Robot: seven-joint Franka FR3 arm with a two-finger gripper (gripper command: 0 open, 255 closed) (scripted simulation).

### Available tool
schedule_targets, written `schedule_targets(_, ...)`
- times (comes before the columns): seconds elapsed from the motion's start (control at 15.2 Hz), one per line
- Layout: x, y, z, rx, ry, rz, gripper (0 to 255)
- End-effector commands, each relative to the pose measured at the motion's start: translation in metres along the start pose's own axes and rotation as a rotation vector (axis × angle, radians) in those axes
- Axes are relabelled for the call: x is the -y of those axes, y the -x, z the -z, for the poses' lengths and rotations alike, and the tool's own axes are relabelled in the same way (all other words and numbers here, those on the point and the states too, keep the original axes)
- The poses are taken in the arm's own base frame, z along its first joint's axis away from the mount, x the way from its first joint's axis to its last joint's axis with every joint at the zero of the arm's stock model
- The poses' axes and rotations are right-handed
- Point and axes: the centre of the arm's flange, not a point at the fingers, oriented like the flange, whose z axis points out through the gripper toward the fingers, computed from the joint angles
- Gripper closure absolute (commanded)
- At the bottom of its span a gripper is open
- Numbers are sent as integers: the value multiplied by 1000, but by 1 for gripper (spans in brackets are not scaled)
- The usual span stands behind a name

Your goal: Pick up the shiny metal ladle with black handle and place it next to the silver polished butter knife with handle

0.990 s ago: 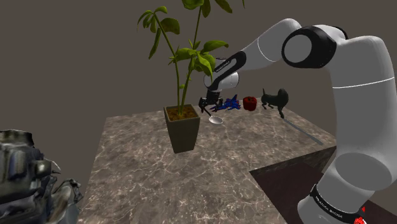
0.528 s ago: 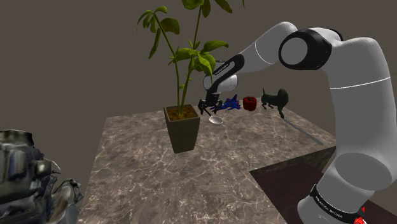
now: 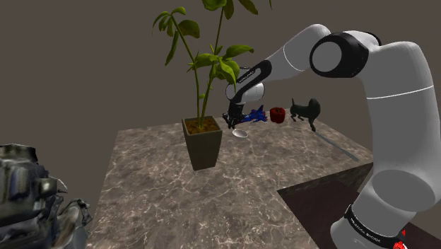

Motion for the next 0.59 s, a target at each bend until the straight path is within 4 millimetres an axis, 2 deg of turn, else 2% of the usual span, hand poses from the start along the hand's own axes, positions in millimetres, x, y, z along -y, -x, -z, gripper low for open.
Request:
schedule_targets(0.0,1,0,-1,1,0,1,255)
schedule_targets(0.26,1,1,-1,1,0,1,255)
schedule_targets(0.53,3,-2,20,1,0,1,255)
